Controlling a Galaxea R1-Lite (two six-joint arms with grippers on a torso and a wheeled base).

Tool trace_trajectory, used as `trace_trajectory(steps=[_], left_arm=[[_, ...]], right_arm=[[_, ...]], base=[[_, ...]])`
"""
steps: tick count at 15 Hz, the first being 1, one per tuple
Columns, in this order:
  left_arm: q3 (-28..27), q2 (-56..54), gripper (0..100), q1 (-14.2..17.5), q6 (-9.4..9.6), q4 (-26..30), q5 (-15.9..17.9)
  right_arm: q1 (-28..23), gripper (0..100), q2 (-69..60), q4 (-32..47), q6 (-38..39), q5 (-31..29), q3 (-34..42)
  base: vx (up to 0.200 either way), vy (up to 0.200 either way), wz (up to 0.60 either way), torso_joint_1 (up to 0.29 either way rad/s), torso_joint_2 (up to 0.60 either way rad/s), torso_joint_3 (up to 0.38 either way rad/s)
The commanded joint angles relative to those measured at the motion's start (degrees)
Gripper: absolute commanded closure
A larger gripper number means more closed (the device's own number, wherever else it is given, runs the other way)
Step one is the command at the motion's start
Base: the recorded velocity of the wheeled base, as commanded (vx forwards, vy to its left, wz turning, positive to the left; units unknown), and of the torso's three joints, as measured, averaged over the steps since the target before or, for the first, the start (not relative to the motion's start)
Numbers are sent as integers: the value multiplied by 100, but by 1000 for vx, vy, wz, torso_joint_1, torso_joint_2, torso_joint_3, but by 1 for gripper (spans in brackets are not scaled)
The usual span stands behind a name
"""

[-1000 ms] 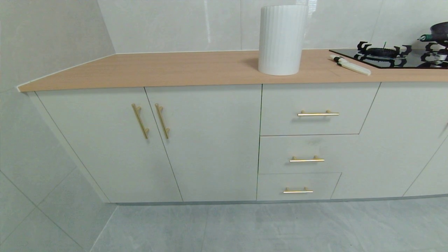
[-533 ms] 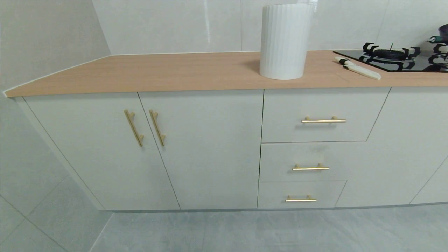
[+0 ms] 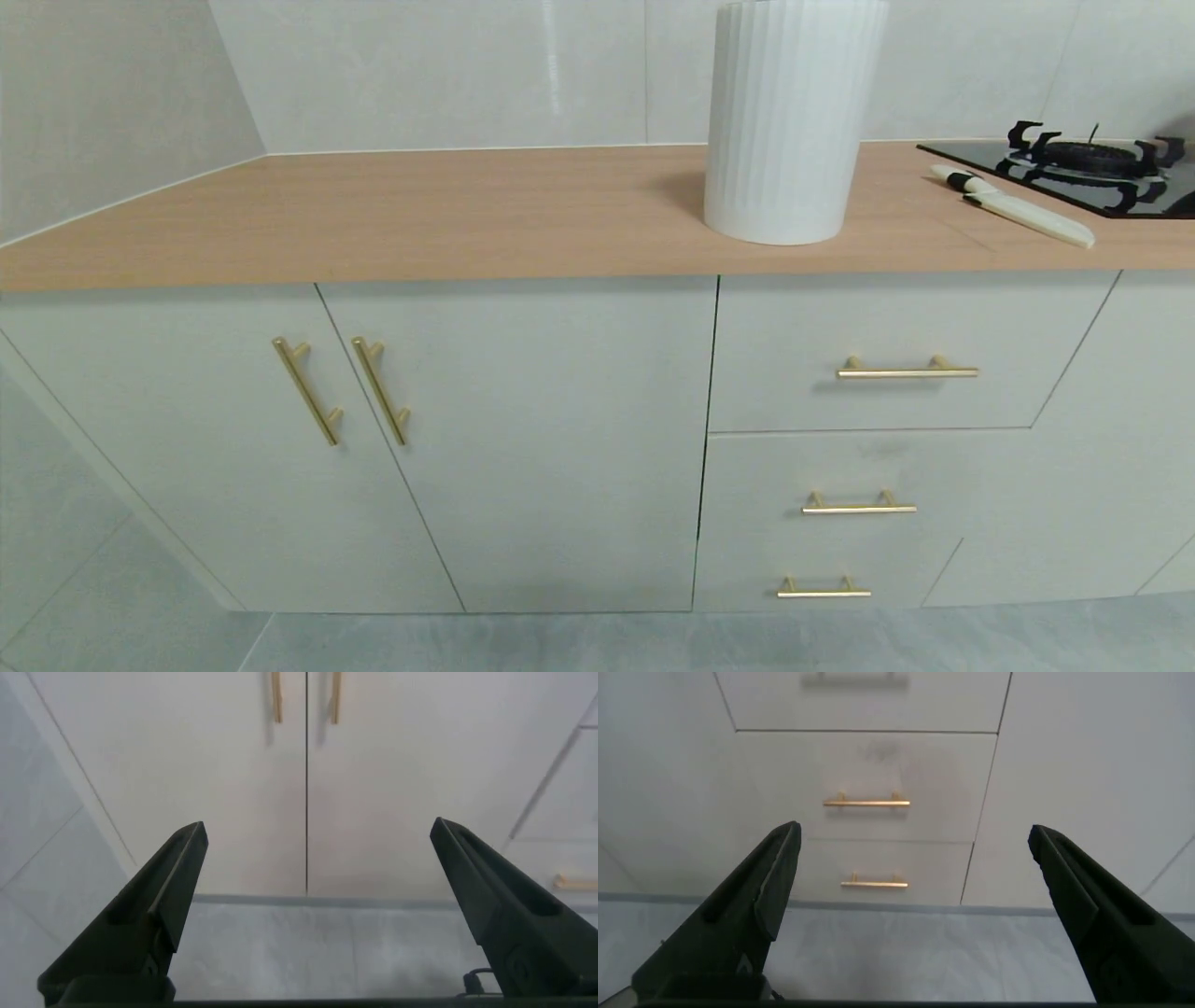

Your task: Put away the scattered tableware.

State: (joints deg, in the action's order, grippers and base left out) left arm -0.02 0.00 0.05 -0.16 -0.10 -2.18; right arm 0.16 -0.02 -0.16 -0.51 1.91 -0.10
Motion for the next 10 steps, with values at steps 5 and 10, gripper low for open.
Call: trace_trajectory(steps=[5, 10], left_arm=[[2, 9, 0, 4, -2, 1, -2], [2, 9, 0, 4, -11, 1, -2]], right_arm=[[2, 0, 11, -2, -2, 2, 1], [2, 0, 11, -2, -2, 2, 1]], base=[[200, 0, 0, 3, 4, 0], [40, 0, 0, 0, 0, 0]])
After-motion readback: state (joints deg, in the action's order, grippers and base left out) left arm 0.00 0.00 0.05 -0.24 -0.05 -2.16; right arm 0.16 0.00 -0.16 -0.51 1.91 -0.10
